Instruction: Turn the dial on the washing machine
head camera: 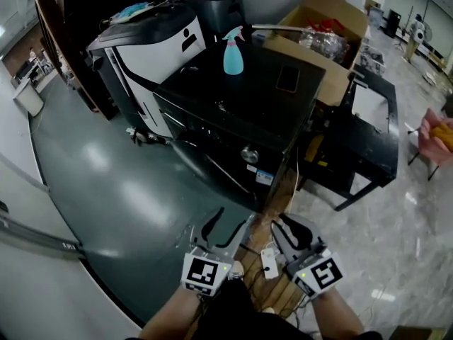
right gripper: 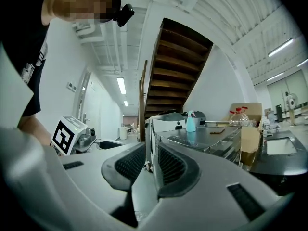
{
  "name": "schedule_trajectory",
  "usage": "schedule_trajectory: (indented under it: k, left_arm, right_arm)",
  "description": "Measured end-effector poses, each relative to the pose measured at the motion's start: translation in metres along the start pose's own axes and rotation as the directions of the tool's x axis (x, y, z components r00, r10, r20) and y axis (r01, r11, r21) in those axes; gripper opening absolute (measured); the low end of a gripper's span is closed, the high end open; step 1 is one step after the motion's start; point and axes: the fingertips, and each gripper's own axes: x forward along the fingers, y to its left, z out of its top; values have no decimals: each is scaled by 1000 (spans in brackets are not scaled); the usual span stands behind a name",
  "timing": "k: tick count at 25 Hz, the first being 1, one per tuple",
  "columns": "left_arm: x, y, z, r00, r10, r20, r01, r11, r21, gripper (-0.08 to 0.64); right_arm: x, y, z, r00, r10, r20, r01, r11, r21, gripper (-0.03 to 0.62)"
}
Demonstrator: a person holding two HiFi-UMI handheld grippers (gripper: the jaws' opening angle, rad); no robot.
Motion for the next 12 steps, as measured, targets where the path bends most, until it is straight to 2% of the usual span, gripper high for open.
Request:
schedule_trajectory:
  k: [6,12]
  left_arm:
    - [62,37,8,998,-56,14,55,996,67,236]
    - [119,59,2,992,-120,25,118,989,88,247]
  right_arm:
    - [43,-34,3,995,-97,-28,98,995,20,83]
    - [70,-57,-1,982,-180,-51,182,982,42,83]
